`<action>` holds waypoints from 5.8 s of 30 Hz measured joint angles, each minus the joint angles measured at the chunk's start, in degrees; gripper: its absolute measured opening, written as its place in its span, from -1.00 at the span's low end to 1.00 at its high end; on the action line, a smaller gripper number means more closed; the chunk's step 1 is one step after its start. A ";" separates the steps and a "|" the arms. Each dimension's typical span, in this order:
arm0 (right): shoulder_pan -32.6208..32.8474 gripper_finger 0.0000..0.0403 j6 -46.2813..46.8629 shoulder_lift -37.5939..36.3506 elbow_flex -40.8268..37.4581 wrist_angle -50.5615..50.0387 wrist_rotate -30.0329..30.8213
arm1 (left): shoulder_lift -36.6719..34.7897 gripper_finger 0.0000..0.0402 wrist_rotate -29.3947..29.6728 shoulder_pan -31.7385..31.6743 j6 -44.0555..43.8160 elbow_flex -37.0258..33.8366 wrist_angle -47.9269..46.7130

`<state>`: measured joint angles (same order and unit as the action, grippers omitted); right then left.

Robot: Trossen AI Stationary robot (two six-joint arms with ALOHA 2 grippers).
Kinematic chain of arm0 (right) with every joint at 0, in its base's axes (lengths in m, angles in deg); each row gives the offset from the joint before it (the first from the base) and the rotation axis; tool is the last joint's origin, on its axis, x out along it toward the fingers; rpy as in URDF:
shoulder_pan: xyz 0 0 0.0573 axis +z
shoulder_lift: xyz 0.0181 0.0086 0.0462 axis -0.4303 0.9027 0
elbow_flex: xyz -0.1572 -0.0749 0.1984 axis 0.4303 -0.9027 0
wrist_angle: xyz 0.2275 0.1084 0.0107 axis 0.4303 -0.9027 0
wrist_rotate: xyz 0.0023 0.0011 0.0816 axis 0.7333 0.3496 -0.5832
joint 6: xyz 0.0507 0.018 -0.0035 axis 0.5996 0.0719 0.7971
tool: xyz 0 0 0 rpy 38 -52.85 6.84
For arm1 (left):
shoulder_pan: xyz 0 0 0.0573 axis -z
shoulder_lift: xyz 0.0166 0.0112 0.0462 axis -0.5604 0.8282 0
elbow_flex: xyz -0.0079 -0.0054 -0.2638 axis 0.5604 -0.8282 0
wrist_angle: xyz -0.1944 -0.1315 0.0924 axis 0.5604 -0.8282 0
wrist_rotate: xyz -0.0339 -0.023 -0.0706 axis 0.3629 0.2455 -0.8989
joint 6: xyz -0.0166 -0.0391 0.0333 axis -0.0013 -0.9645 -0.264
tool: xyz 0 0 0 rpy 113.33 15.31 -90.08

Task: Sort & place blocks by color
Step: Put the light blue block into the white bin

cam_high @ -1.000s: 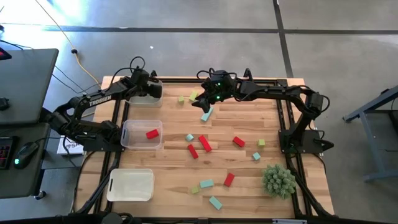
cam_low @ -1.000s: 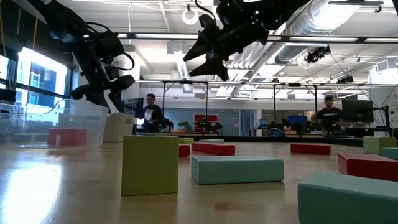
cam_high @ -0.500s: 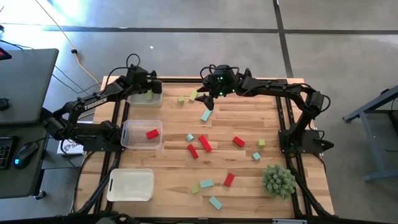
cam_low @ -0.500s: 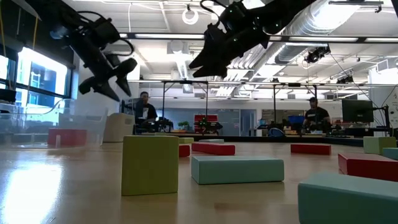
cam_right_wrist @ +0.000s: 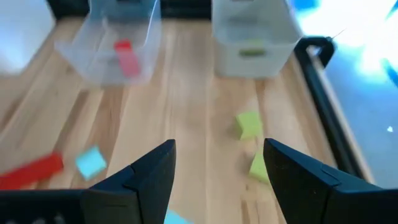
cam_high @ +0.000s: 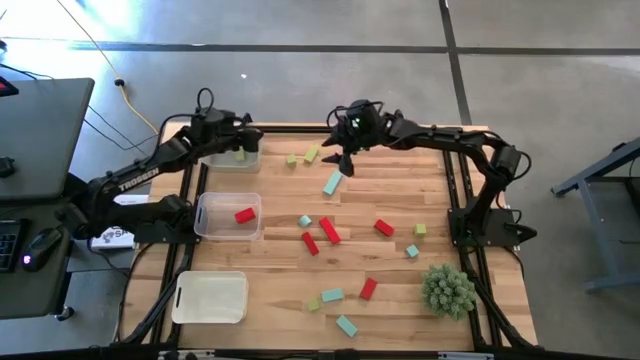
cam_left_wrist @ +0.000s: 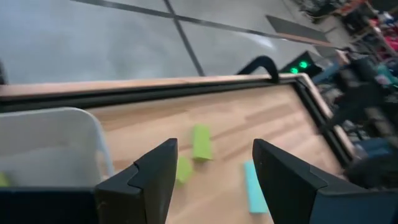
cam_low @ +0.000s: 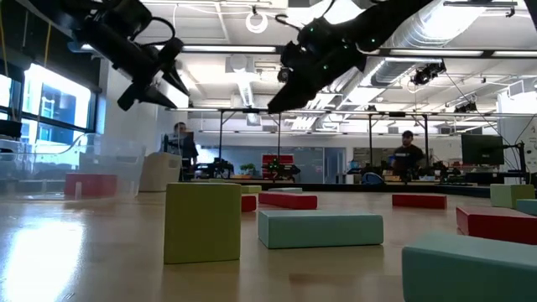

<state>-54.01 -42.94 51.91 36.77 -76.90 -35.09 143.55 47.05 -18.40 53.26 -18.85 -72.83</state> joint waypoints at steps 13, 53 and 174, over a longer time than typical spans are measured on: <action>2.29 0.15 -9.74 5.27 0.00 -4.35 0.43 | -0.51 -0.02 0.57 6.92 -2.70 -0.02 -0.02; 7.15 0.15 74.30 10.80 0.00 1.50 2.76 | -0.47 -0.02 -1.24 8.41 2.79 -0.02 -0.61; 22.81 -0.51 57.23 27.52 59.38 -50.73 29.89 | -0.40 -0.02 -23.17 9.16 -2.72 -0.01 -9.73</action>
<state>-31.20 14.28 79.43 96.15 -127.63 -5.20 143.15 23.89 -9.24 50.54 -18.86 -82.57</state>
